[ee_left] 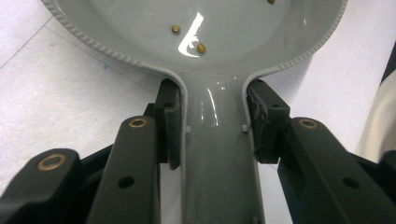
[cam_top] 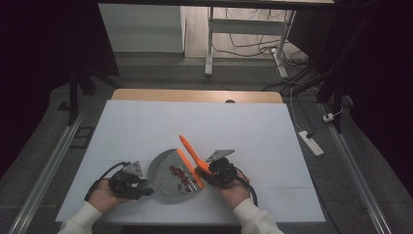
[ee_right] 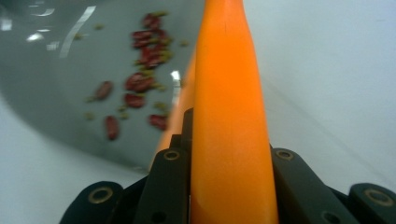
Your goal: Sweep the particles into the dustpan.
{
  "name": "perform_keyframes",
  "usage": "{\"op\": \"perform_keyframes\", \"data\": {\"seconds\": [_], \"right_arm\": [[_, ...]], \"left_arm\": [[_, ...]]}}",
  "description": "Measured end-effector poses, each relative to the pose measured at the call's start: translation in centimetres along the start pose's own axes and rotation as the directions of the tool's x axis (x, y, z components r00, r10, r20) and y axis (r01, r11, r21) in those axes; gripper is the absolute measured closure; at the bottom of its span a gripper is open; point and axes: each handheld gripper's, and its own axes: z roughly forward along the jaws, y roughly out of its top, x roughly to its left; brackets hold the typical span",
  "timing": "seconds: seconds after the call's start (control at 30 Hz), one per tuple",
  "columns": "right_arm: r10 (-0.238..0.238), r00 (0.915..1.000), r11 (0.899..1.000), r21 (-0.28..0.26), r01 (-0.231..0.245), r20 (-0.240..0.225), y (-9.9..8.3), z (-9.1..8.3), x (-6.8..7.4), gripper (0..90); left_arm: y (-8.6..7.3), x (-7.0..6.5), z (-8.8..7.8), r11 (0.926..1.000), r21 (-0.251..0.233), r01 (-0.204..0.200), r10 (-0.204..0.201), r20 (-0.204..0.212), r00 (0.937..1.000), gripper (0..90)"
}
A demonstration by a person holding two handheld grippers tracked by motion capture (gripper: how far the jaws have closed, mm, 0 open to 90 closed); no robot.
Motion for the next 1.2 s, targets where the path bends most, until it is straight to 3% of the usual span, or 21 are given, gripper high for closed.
{"op": "perform_keyframes", "data": {"seconds": [0.1, 0.17, 0.27, 0.57, 0.83, 0.93, 1.03, 1.2], "right_arm": [[-0.001, 0.999, 1.0, -0.028, -0.001, -0.044, 0.2, -0.2, 0.7, 76.9], [0.056, 0.9887, 0.997, -0.049, -0.063, -0.139, 0.5, -0.3, 0.9, 76.9], [0.006, 0.9951, 0.998, -0.062, -0.012, -0.099, 0.9, -0.8, 1.5, 76.9], [0.058, 0.9973, 0.992, -0.106, -0.063, -0.045, 0.2, -1.0, -1.1, 76.8], [0.09, 0.9948, 0.985, -0.141, -0.096, -0.047, 0.2, -0.5, -2.4, 76.8], [0.078, 0.9964, 0.987, -0.138, -0.082, -0.032, 1.3, 0.9, -2.2, 76.8], [0.042, 0.9989, 0.994, -0.102, -0.044, -0.019, 2.1, 2.5, -1.5, 76.8], [-0.002, 0.998, 0.995, -0.104, -0.004, -0.064, 2.7, 2.8, 0.4, 76.9]], "left_arm": [[0.0, 0.0, 0.0, 1.0, 0.003, -0.004, 0.004, 0.0, 1.0, 61.6], [0.0, 0.0, 0.1, 1.0, 0.005, -0.004, 0.004, 0.002, 1.0, 61.6], [0.0, 0.0, 0.1, 1.0, 0.002, 0.001, -0.001, -0.002, 1.0, 61.6], [0.0, 0.0, 0.2, 1.0, -0.002, -0.001, 0.001, -0.004, 1.0, 61.6], [0.0, 0.0, 0.3, 1.0, -0.003, -0.001, 0.001, -0.003, 1.0, 61.6], [0.2, -0.1, 0.3, 1.0, -0.002, -0.002, 0.002, -0.008, 1.0, 61.6], [0.2, -0.2, 0.3, 1.0, -0.004, -0.002, 0.002, -0.009, 1.0, 61.6], [0.2, -0.2, 0.3, 1.0, -0.004, -0.003, 0.003, -0.01, 0.9999, 61.6]]}}
